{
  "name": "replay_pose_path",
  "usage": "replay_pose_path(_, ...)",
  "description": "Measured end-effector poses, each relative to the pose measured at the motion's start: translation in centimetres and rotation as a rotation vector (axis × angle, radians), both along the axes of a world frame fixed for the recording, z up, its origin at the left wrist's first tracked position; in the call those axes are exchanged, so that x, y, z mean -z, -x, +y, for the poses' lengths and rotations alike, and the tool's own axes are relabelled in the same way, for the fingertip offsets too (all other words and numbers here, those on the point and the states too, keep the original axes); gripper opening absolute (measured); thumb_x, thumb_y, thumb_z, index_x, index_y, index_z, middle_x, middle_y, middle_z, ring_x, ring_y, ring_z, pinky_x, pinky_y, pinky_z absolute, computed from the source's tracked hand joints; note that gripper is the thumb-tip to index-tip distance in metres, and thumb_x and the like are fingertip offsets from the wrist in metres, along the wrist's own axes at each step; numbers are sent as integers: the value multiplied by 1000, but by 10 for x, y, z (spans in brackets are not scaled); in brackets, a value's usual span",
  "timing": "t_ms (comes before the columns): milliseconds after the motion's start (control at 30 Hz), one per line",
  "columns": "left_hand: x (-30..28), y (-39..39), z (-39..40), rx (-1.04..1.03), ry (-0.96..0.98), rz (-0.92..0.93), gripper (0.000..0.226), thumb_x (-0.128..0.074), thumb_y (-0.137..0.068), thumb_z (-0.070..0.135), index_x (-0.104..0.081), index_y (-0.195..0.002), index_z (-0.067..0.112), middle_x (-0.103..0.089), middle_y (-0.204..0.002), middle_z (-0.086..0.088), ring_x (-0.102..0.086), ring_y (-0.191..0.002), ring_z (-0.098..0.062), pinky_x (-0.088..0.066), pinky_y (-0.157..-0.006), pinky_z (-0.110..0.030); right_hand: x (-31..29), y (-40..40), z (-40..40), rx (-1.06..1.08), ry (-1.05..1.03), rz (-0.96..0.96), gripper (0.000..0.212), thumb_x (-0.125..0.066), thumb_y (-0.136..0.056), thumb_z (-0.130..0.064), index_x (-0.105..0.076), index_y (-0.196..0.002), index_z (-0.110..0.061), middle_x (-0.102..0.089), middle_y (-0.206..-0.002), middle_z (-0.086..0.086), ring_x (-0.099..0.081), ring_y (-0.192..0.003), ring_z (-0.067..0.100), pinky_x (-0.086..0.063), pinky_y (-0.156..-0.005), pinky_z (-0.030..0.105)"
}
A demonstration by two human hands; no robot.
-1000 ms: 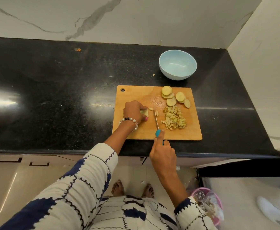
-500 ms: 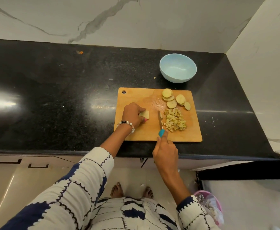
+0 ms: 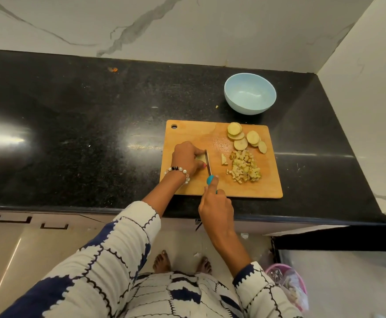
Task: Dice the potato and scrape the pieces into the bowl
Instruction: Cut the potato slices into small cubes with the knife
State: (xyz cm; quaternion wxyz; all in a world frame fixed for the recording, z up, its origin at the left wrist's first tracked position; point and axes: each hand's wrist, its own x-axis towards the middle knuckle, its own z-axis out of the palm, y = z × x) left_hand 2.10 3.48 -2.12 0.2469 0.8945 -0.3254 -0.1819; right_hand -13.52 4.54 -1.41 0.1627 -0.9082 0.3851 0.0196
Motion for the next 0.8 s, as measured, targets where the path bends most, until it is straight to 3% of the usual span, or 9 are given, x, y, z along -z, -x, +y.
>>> replay_pose_path(167, 0, 0, 1, -25, 36, 58, 47, -82, -66, 29, -69, -110, 17, -69, -98, -3, -61, -86, -20, -51, -79, -32, 1, -20, -5, -16, 28, 71, 62, -33, -98, -11, 2, -147, 3, -53, -117, 21, -59, -96, 32, -46, -75, 35)
replay_pose_path(267, 2, 1, 2, -43, 57, 67, 46, -82, -66, 29, -69, -109, 17, -70, -97, -4, -62, -87, -21, -51, -79, -34, 3, -5, 0, -4, 25, 32, 64, -38, -97, -11, -2, -148, 3, -56, -110, 20, -61, -86, 31, -46, -66, 35)
replay_pose_path(367, 1, 1, 3, -54, 67, 78, 48, -82, -66, 29, -69, -110, 15, -68, -99, -5, -61, -89, -22, -51, -82, -35, 10, 25, 17, -47, 109, 27, 65, -70, -81, -9, -39, -136, 9, -57, -67, 13, -52, -43, 22, -29, -39, 26)
replay_pose_path(467, 1, 0, 2, -49, 57, 82, 50, -82, -66, 30, -68, -111, 15, -68, -99, -5, -61, -91, -22, -50, -84, -35, 13, 41, 24, -36, 149, -37, 56, -76, -76, -12, -55, -123, 11, -51, -54, 9, -43, -32, 19, -23, -34, 23)
replay_pose_path(533, -1, 0, 2, -49, 51, 94, 50, -83, -65, 29, -69, -111, 15, -69, -99, -5, -62, -90, -22, -51, -84, -35, 5, 37, 20, -40, 118, -38, 54, -69, -84, -15, -49, -128, 9, -54, -59, 10, -49, -38, 20, -24, -37, 25)
replay_pose_path(667, -3, -1, 1, -60, 26, 125, 51, -84, -64, 28, -68, -111, 17, -70, -97, -2, -64, -89, -21, -51, -84, -31, -2, 23, 8, -46, 25, -15, 56, -27, -103, -23, -4, -149, -2, -56, -109, 17, -59, -87, 32, -33, -62, 34)
replay_pose_path(800, -3, -1, 2, -65, 25, 129, 52, -84, -64, 29, -68, -112, 17, -70, -102, -2, -63, -90, -18, -50, -85, -27, -3, 24, -1, 82, 14, -23, 58, -28, -102, -22, -1, -150, -4, -52, -120, 20, -58, -94, 37, -42, -69, 38)
